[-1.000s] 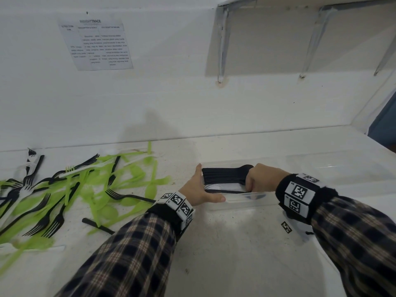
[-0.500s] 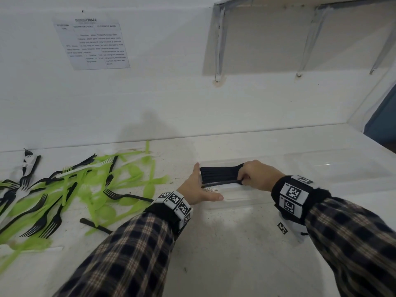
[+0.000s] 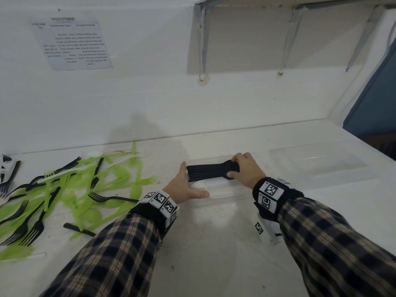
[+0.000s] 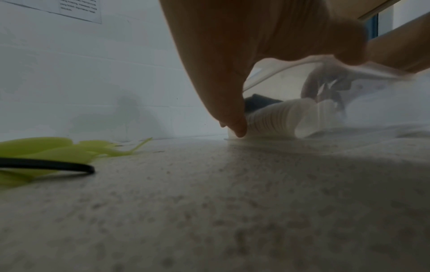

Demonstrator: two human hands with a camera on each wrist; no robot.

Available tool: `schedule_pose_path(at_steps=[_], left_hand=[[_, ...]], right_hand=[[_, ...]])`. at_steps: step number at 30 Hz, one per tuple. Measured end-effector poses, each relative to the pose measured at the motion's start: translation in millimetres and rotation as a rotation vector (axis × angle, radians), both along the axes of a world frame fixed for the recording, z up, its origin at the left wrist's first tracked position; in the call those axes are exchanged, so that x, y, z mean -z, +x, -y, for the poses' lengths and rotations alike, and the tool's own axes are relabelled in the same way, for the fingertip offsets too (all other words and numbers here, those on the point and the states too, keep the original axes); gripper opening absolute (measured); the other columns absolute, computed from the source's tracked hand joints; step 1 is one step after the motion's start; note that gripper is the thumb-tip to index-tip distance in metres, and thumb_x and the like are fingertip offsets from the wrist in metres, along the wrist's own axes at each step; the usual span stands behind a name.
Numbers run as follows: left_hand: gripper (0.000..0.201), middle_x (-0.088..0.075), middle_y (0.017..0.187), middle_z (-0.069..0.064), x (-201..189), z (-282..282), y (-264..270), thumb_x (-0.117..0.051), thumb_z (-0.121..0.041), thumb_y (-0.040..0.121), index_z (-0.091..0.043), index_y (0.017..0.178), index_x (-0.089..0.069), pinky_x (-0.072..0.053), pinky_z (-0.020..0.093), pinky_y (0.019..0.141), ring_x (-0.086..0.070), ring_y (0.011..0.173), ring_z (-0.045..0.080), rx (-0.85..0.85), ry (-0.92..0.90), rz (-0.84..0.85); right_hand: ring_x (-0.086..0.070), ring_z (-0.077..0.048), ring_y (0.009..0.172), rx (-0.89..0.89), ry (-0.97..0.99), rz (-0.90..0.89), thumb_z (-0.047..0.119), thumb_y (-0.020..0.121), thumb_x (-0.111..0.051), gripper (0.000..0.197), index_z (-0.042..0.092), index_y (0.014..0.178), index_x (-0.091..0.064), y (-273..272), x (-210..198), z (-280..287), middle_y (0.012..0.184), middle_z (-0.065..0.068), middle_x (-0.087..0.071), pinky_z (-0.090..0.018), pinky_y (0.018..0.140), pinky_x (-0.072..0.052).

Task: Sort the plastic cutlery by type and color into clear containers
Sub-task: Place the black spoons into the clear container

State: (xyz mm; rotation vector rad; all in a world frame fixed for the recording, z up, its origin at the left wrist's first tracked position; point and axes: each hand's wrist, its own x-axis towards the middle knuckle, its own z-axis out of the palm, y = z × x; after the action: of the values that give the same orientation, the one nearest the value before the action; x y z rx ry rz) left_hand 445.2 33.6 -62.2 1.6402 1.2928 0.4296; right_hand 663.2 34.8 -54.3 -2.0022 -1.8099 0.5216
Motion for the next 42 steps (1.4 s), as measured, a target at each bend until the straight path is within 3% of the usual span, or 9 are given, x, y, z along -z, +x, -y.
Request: schedule_pose_path(at_steps=[3, 8, 13, 17, 25, 30, 32, 36, 42], left_hand=[[0.121, -0.01, 0.158, 0.001, 1.8, -1.0, 1.7, -0.078, -0.02, 0.075, -0.009, 0.148, 0.018, -0.014, 0.013, 0.102, -0.014, 0.143, 0.011, -0.007, -0.01, 0.017], [0.122, -0.012, 0.158, 0.004, 5.8, -3.6, 3.2, -0.079, -0.018, 0.074, -0.007, 0.148, 0.017, -0.015, 0.012, 0.102, -0.016, 0.143, 0.011, -0.014, -0.004, 0.03], [0.12, -0.012, 0.158, 0.004, 7.2, -3.9, 3.2, -0.078, -0.018, 0.076, -0.006, 0.148, 0.017, -0.014, 0.009, 0.098, -0.016, 0.143, 0.011, -0.011, 0.0, 0.024], [0.123, -0.007, 0.159, 0.003, 9.6, -4.6, 1.8, -0.079, -0.024, 0.074, -0.007, 0.148, 0.018, -0.013, 0.015, 0.107, -0.014, 0.144, 0.011, -0.016, 0.006, 0.003], [0.132, -0.013, 0.158, 0.005, 17.0, -7.6, 2.8, -0.081, -0.032, 0.07, -0.009, 0.145, 0.024, -0.017, 0.021, 0.113, -0.019, 0.143, 0.013, -0.03, 0.027, -0.021], [0.161, -0.02, 0.157, 0.004, 17.2, -7.1, 3.6, -0.082, -0.065, 0.039, -0.015, 0.144, 0.028, -0.022, 0.033, 0.117, -0.024, 0.142, 0.012, -0.036, 0.037, -0.03], [0.164, -0.019, 0.157, 0.004, 18.3, -7.7, 3.9, -0.081, -0.071, 0.033, -0.018, 0.145, 0.028, -0.023, 0.035, 0.117, -0.025, 0.142, 0.013, -0.04, 0.044, -0.037], [0.145, -0.015, 0.158, 0.005, 18.5, -5.9, 5.1, -0.086, -0.046, 0.057, -0.016, 0.146, 0.024, -0.02, 0.033, 0.117, -0.022, 0.143, 0.015, -0.052, 0.037, -0.029], [0.14, -0.018, 0.157, 0.006, 21.4, -6.8, 4.6, -0.085, -0.045, 0.06, -0.017, 0.147, 0.022, -0.021, 0.034, 0.117, -0.024, 0.142, 0.016, -0.061, 0.048, -0.041]], right_hand=[[-0.051, -0.025, 0.114, 0.032, -0.042, -0.033, 0.027, 0.084, -0.067, 0.051, 0.008, 0.128, -0.048, 0.4, 0.0, -0.8, 0.126, -0.011, -0.05, -0.031, 0.097, -0.042], [-0.049, -0.022, 0.12, 0.061, -0.015, -0.155, 0.018, 0.079, -0.073, 0.052, 0.005, 0.126, -0.055, 4.0, -0.8, 0.4, 0.128, -0.011, -0.056, -0.023, 0.097, -0.035], [-0.047, -0.023, 0.122, 0.077, -0.02, -0.186, 0.021, 0.078, -0.075, 0.056, 0.008, 0.127, -0.052, 7.1, 2.4, -2.6, 0.13, -0.011, -0.052, -0.026, 0.099, -0.034], [-0.044, -0.024, 0.128, 0.066, -0.062, -0.194, 0.022, 0.081, -0.072, 0.063, 0.007, 0.135, -0.044, 8.3, 2.7, -3.7, 0.137, -0.011, -0.048, -0.029, 0.105, -0.032], [-0.047, -0.022, 0.126, 0.054, -0.062, -0.217, 0.019, 0.081, -0.072, 0.057, 0.007, 0.133, -0.052, 8.2, 5.0, -5.7, 0.135, -0.009, -0.053, -0.025, 0.104, -0.032], [-0.048, -0.022, 0.124, 0.051, -0.074, -0.271, 0.014, 0.081, -0.072, 0.054, 0.006, 0.13, -0.053, 10.0, 2.9, -2.5, 0.132, -0.009, -0.055, -0.018, 0.095, -0.031], [-0.046, -0.022, 0.127, 0.028, -0.095, -0.254, 0.012, 0.079, -0.073, 0.058, 0.007, 0.133, -0.051, 11.0, 1.9, -1.7, 0.135, -0.009, -0.052, -0.018, 0.098, -0.03], [-0.041, -0.022, 0.132, 0.008, -0.115, -0.215, 0.007, 0.078, -0.07, 0.064, 0.007, 0.138, -0.045, 11.7, 0.0, -1.2, 0.142, -0.01, -0.046, -0.024, 0.107, -0.028], [-0.048, -0.025, 0.123, -0.003, -0.084, -0.183, 0.006, 0.082, -0.064, 0.053, 0.005, 0.132, -0.049, 7.2, -1.6, 0.6, 0.133, -0.012, -0.053, -0.022, 0.094, -0.035]])
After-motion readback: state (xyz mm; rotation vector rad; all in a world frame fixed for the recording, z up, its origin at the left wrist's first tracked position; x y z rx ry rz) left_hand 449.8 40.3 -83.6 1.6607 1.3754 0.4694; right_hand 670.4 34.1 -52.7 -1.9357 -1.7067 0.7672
